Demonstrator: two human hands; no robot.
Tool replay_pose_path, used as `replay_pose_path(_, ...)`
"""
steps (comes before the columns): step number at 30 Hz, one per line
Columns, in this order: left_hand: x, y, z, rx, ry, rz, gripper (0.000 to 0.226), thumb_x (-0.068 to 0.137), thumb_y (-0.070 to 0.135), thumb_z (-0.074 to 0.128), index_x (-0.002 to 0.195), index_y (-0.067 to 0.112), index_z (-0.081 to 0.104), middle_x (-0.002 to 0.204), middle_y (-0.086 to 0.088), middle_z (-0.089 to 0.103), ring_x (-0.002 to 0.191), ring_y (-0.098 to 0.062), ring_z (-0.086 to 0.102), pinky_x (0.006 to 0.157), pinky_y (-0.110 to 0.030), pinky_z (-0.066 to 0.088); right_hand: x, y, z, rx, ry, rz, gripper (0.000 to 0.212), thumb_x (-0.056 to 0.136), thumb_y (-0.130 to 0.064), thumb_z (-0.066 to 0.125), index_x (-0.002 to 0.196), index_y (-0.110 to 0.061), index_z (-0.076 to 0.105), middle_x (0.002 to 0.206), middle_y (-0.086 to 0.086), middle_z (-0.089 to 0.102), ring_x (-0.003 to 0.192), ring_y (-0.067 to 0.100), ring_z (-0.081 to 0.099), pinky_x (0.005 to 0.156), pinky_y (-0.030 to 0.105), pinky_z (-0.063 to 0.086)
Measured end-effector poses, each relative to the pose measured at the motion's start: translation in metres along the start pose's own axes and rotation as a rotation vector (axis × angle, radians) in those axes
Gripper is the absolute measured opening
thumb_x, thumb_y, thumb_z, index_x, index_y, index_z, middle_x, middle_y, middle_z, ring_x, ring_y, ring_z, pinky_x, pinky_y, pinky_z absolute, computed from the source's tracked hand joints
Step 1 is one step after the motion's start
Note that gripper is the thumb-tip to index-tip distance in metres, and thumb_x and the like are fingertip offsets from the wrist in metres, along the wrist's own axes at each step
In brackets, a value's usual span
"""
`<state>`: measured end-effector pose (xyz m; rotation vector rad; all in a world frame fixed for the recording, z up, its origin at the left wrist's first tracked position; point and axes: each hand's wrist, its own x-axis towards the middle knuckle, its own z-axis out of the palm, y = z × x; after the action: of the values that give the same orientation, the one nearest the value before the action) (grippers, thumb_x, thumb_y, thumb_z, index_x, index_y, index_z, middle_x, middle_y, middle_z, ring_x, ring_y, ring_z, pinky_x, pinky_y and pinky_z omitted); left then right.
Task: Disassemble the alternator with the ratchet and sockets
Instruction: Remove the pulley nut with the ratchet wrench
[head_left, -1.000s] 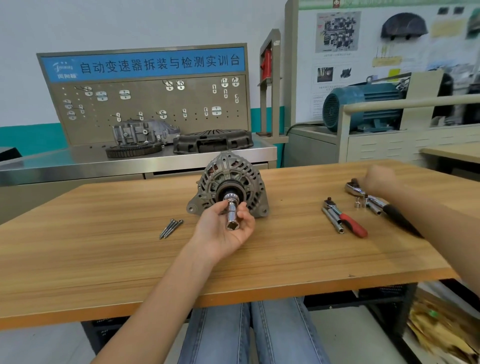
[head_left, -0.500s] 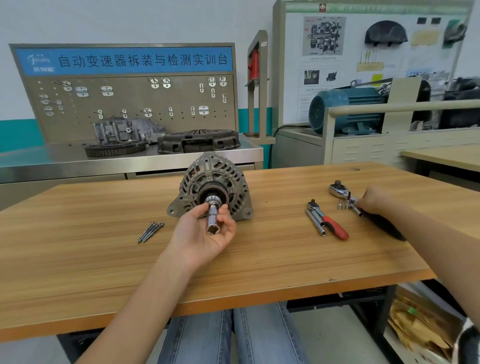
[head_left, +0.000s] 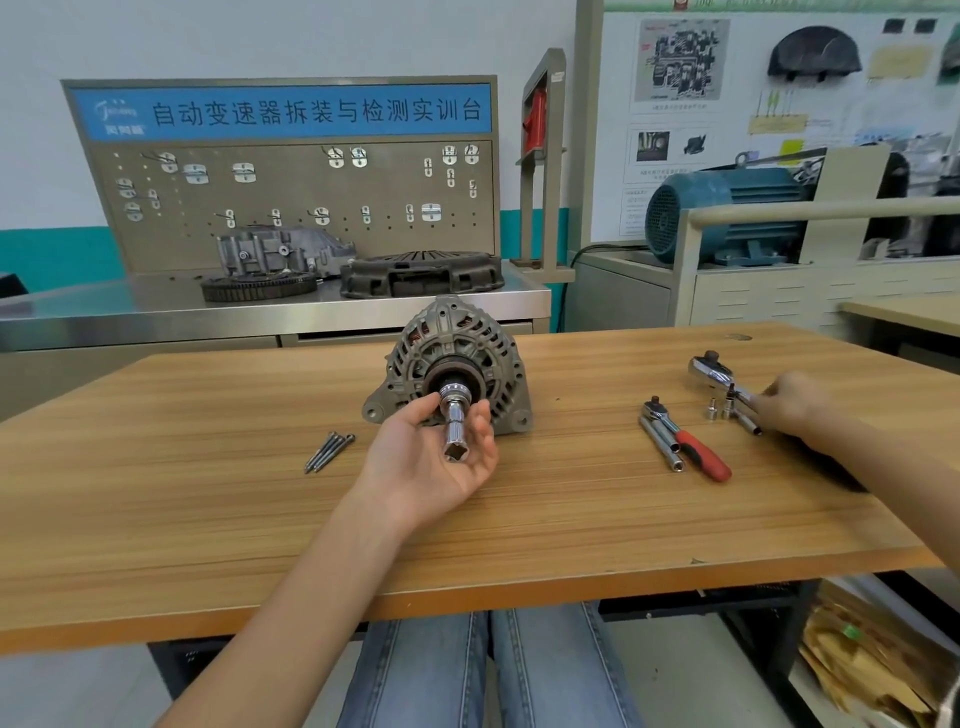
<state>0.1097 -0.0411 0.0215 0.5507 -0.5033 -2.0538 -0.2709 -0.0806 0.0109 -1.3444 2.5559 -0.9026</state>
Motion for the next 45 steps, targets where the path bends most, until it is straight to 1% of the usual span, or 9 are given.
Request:
replay_pose_path(2,0.0,0.0,0.0,0.002,-0.001,-0.005,0.038,0.094,0.029,0.044,0.109,-0.003,0.06,0.084,-0.009,0.063,0.065,-0.016,0.057,0.067,-0.028,0.044,-0.002,0.0,-0.003,0.07,0.021,-0.022,0.024,0.094,-0.008,0.051,0.1,0.013,0.061,0.1,0.03,0.061,0.081,0.034,0.053,0.08,0.048,0.048)
replay_pose_path(6,0.001,-0.001,0.001,-0.007,0.002,-0.001,0.035,0.094,0.028,0.045,0.109,-0.001,0.059,0.082,-0.008,0.064,0.066,-0.015,0.056,0.067,-0.028,0.044,-0.016,-0.015,-0.018,0.371,-0.038,-0.057,0.022,0.096,-0.014,0.051,0.102,0.003,0.061,0.078,0.014,0.055,0.064,0.021,0.048,0.055,0.031,0.041)
replay_pose_path(12,0.0,-0.002,0.004,-0.002,0.015,0.009,0.035,0.095,0.027,0.043,0.11,0.0,0.058,0.081,-0.008,0.065,0.067,-0.016,0.057,0.067,-0.027,0.044,-0.056,-0.075,-0.03,1.096,-0.668,-0.052,0.029,0.092,-0.038,0.051,0.096,-0.009,0.053,0.058,-0.004,0.043,0.041,0.006,0.04,0.038,0.018,0.039)
replay_pose_path(15,-0.001,-0.001,0.007,0.018,0.033,0.019,0.037,0.097,0.028,0.041,0.109,-0.003,0.058,0.085,-0.011,0.069,0.074,-0.019,0.062,0.073,-0.028,0.045,-0.085,-0.103,-0.017,0.927,-0.767,-0.155,0.035,0.095,-0.042,0.046,0.103,-0.008,0.053,0.047,-0.008,0.038,0.035,0.004,0.035,0.033,0.016,0.032)
replay_pose_path(21,-0.004,-0.001,0.011,0.099,0.067,0.052,0.034,0.103,0.023,0.035,0.123,0.002,0.052,0.106,-0.016,0.071,0.095,-0.027,0.068,0.082,-0.036,0.051,-0.136,-0.122,0.005,0.606,-0.817,-0.644,0.009,0.096,-0.012,0.049,0.103,-0.008,0.053,0.057,-0.005,0.052,0.044,0.007,0.045,0.042,0.018,0.039)
replay_pose_path(26,-0.006,-0.002,0.013,0.039,0.076,0.037,0.022,0.1,0.015,0.042,0.113,0.005,0.056,0.095,-0.022,0.071,0.083,-0.03,0.071,0.075,-0.04,0.058,-0.155,-0.131,0.005,0.491,-1.036,-0.677,0.015,0.096,-0.022,0.049,0.087,-0.011,0.045,0.052,-0.008,0.042,0.041,0.007,0.032,0.037,0.018,0.025)
replay_pose_path(31,-0.009,-0.005,0.016,-0.051,0.01,0.017,0.027,0.097,0.011,0.04,0.11,-0.006,0.056,0.085,-0.017,0.07,0.068,-0.024,0.07,0.053,-0.033,0.059,-0.172,-0.141,0.011,0.162,-0.91,-0.86,0.061,0.066,-0.072,0.049,0.071,-0.012,0.046,0.042,-0.007,0.037,0.034,0.01,0.03,0.037,0.021,0.026)
replay_pose_path(39,-0.006,-0.008,0.019,-0.02,0.112,0.069,0.024,0.1,0.017,0.043,0.088,0.001,0.056,0.058,-0.005,0.056,0.053,-0.016,0.055,0.056,-0.029,0.05,-0.176,-0.14,0.024,0.056,-0.545,-1.015,0.048,0.087,-0.054,0.054,0.068,-0.01,0.051,0.058,0.001,0.051,0.046,0.006,0.044,0.045,0.014,0.033)
replay_pose_path(45,-0.005,-0.008,0.018,-0.025,0.11,0.052,0.021,0.1,0.018,0.044,0.088,0.004,0.053,0.065,-0.003,0.052,0.058,-0.013,0.051,0.061,-0.026,0.047,-0.192,-0.144,0.036,0.016,-0.375,-1.054,0.025,0.085,-0.05,0.054,0.086,-0.026,0.049,0.071,-0.009,0.057,0.062,0.007,0.054,0.053,0.021,0.042)
